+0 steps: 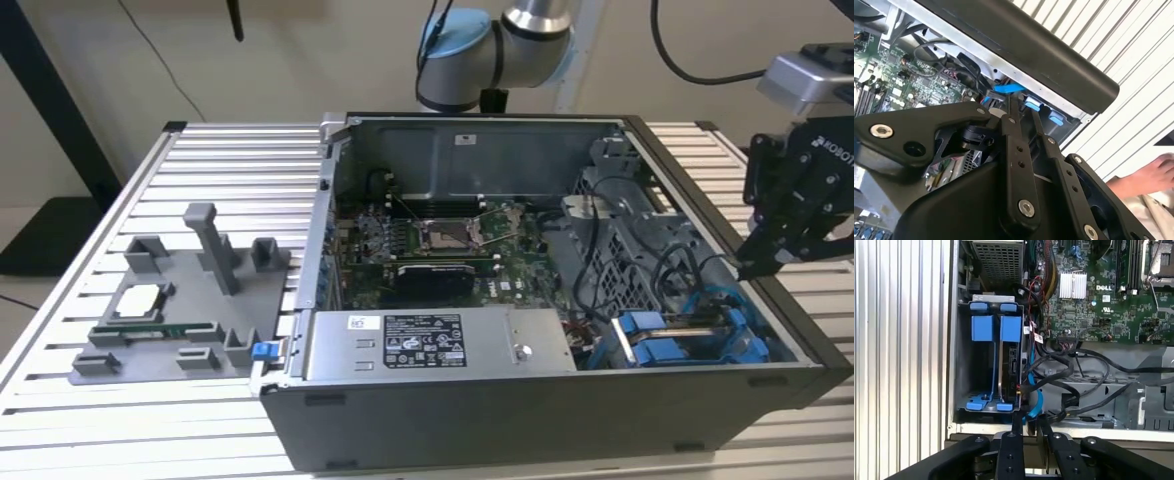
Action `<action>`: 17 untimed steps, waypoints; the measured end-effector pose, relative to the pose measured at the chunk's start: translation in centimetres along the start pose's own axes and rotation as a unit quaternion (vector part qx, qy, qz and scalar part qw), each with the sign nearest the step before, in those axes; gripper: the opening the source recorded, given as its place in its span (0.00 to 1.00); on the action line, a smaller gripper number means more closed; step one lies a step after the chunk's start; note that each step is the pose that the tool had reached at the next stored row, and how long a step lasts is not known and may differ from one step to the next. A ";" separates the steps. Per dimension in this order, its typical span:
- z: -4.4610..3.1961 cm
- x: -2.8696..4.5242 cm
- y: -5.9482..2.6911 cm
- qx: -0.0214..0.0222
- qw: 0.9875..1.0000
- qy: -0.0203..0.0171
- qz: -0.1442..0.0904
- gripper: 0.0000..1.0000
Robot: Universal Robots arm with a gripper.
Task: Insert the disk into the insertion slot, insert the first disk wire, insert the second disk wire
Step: 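Insert the second disk wire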
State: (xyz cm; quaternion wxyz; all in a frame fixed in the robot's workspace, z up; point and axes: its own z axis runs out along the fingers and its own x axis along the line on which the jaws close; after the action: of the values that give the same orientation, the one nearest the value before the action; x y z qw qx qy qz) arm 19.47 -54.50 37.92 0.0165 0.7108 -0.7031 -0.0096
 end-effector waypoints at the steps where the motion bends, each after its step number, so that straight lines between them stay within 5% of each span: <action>1: 0.03 -0.01 -0.03 0.000 1.000 0.000 -0.001 1.00; 17: 0.60 -0.04 -0.48 0.000 1.000 -0.001 -0.017 1.00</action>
State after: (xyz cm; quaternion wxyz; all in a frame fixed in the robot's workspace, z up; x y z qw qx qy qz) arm 19.92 -54.47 37.30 0.0157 0.7224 -0.6912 -0.0103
